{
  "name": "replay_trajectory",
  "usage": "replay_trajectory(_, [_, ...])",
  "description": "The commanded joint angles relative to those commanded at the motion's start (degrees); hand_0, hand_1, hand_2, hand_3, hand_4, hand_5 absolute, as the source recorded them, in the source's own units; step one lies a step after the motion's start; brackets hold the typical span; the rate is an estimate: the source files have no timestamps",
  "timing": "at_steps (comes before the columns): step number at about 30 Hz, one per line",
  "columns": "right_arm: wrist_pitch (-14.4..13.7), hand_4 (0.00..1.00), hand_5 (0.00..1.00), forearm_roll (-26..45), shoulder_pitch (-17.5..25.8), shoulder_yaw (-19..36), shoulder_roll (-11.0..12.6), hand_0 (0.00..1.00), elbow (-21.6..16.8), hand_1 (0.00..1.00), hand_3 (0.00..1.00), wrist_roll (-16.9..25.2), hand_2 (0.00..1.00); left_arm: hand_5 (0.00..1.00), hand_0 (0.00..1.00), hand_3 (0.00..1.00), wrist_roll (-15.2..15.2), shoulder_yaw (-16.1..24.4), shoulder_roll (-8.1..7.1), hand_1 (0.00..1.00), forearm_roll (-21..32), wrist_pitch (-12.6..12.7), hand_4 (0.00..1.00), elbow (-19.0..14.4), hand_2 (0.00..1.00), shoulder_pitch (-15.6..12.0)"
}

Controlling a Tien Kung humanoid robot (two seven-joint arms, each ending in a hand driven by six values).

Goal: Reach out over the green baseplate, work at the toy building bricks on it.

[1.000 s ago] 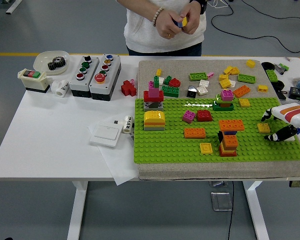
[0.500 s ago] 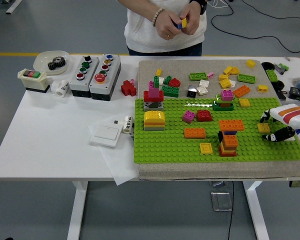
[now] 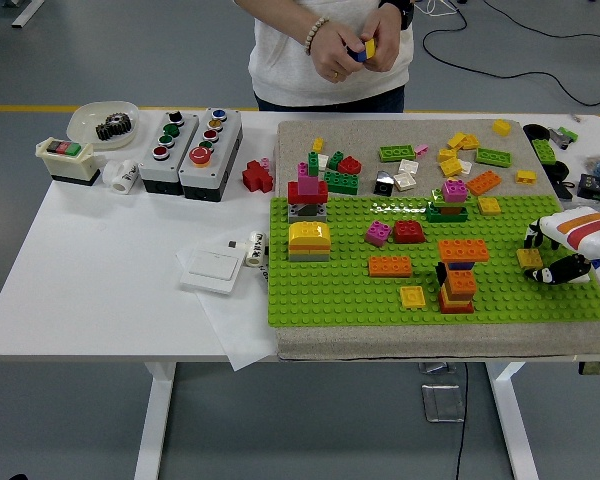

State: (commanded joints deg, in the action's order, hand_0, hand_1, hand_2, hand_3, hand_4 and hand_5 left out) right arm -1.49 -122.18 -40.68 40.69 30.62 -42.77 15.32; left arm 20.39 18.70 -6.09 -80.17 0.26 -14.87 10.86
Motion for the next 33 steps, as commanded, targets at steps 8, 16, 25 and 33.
replay_trajectory(8, [-1.13, 0.738, 0.384, 0.55, 0.1, -0.01, -0.06, 0.33, 0.06, 0.47, 0.57, 0.72, 0.568, 0.725, 0.55, 0.612, -0.06, -0.13, 0.0, 0.635, 0.09, -0.02, 0.647, -0.05, 0.693, 0.09])
replay_trajectory(16, [-1.88, 0.708, 0.391, 1.52, -0.06, -0.03, 0.01, 0.319, -0.09, 0.455, 0.557, 1.48, 0.554, 0.725, 0.551, 0.612, -0.06, -0.09, 0.01, 0.637, 0.0, -0.11, 0.648, -0.04, 0.693, 0.13])
replay_trajectory(25, [-1.99, 0.698, 0.394, 1.85, -0.16, 0.01, -0.04, 0.309, 0.11, 0.445, 0.552, 1.79, 0.546, 0.725, 0.551, 0.612, -0.09, -0.12, -0.01, 0.634, 0.05, -0.11, 0.648, -0.03, 0.693, 0.16])
replay_trajectory(33, [-2.7, 0.686, 0.393, 2.24, -0.13, 0.65, 0.14, 0.307, -0.42, 0.441, 0.546, 2.16, 0.541, 0.725, 0.55, 0.612, -0.12, -0.27, -0.04, 0.635, 0.24, -0.06, 0.648, -0.05, 0.693, 0.2])
